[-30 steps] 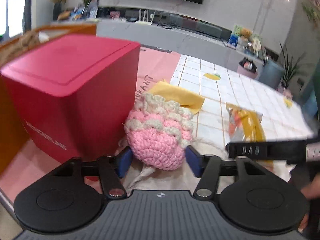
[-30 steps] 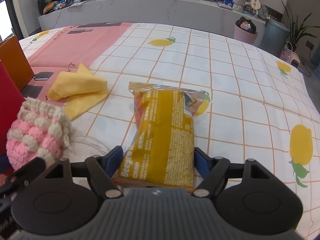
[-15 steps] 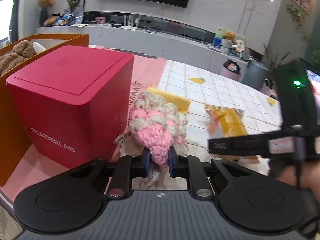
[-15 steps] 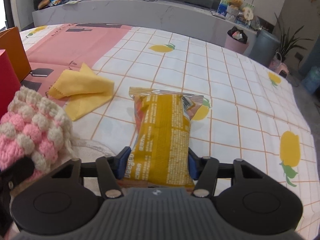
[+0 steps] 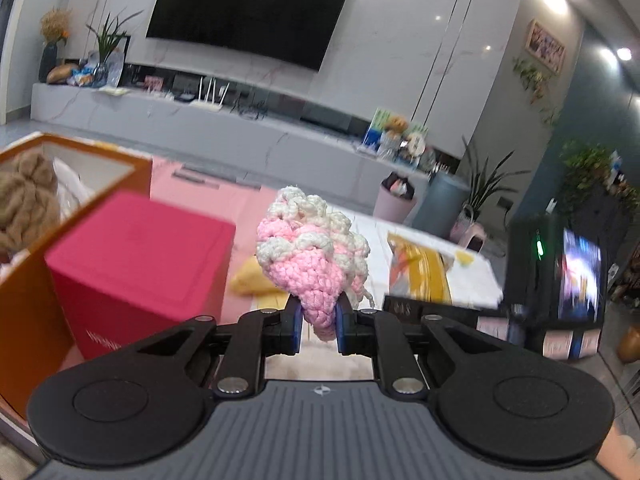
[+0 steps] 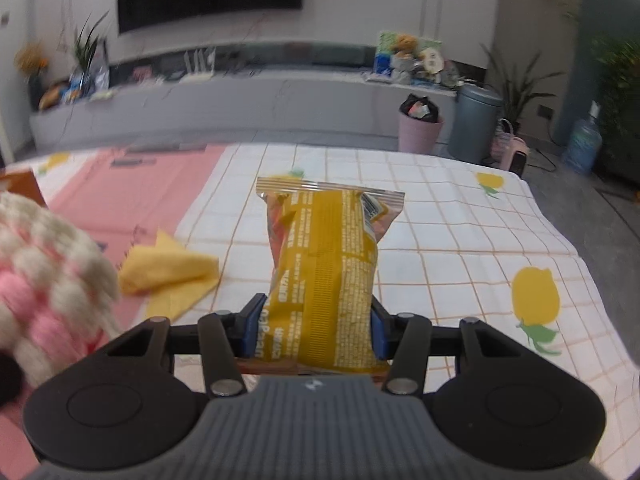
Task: Organize soft objects
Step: 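Lift the pouch and snack bag and carry both over the orange box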
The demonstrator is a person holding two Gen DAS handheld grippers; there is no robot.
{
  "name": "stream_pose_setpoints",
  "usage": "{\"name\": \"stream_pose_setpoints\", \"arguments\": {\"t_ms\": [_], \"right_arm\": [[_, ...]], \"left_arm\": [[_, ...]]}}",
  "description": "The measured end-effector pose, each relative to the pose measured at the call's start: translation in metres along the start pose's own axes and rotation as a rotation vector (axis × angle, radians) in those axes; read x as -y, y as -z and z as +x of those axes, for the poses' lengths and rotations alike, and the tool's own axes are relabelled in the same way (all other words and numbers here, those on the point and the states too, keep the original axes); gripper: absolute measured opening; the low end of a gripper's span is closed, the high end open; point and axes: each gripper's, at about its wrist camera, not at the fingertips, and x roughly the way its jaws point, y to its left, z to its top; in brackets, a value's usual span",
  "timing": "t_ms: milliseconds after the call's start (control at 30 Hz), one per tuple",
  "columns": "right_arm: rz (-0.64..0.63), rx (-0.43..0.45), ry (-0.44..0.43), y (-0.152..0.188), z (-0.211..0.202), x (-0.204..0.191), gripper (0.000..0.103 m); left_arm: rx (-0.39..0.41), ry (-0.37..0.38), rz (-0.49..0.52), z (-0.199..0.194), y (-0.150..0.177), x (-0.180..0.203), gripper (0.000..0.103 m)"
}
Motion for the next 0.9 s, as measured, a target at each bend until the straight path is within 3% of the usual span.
{"name": "stream_pose_setpoints", "arguments": {"t_ms": [100,233,333,500,667,767,900], "right_arm": [[0.076,0.039,-0.024,0.000,-0.023,0.000,0.051],[0.083,0.123,-0.068,-0.006,-0.065,-0.022,0.051],[0.040,0.184,-0.153,-0.011,-0.097,-0.047,0.051],[0.018,0.258,-0.213,-0.023,-0.144,-0.086,0.051],[0.044,0.288,-0.291,-0.042,-0.182,-0.129,0.051],[0.053,0.277,-0.344,-0.054,-0.191,-0.158,0.051],[0.008,0.261,-0.376,-0.061,-0.192,-0.211,0.051]], "left_arm": [[0.018,0.015,0.005,-0.012,-0.016,-0.009,0.018],[0.064,0.020,0.032,-0.032,-0.039,-0.030,0.018],[0.085,0.013,0.033,-0.049,-0.056,-0.057,0.018],[0.130,-0.035,0.053,-0.071,-0.074,-0.113,0.018],[0.097,0.047,-0.007,-0.077,-0.097,-0.183,0.018],[0.093,0.062,0.012,-0.079,-0.100,-0.213,0.018],[0.017,0.146,0.031,-0.073,-0.102,-0.244,0.018]]}}
